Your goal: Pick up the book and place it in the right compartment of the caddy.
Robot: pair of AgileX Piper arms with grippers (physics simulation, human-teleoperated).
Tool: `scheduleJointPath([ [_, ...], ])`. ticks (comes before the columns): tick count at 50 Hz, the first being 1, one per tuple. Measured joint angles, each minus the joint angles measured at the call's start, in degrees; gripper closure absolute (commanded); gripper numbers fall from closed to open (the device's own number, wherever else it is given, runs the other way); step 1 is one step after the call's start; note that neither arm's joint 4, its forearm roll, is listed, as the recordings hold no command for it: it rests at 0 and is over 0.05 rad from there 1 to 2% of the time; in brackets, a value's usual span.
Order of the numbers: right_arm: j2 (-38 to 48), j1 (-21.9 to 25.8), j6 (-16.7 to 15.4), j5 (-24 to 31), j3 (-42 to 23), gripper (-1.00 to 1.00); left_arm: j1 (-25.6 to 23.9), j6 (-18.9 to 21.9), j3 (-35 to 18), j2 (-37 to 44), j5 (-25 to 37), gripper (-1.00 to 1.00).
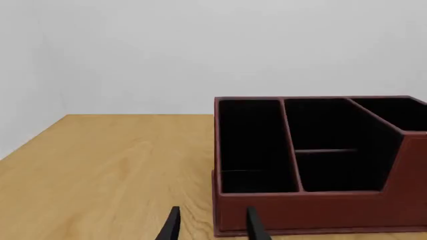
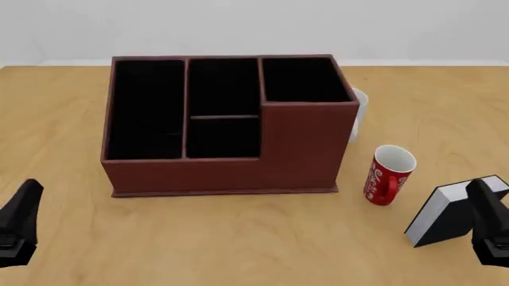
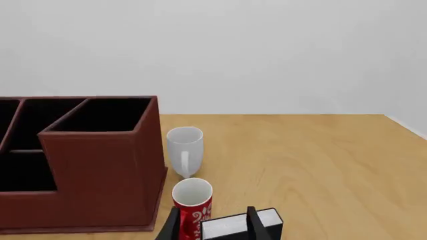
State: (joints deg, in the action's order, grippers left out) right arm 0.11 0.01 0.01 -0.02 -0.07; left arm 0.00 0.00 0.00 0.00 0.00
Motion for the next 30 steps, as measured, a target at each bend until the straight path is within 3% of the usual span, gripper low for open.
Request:
scheduleJointPath([
  [15, 0.14, -0.23, -0.25, 0.53, -0.75, -1.00, 0.00, 0.00, 0.00, 0.00, 0.00, -1.00],
  [30, 0.56, -0.70, -5.86, 8.69, -7.66, -1.00, 0.00, 0.00, 0.00, 0.00, 0.00, -1.00],
])
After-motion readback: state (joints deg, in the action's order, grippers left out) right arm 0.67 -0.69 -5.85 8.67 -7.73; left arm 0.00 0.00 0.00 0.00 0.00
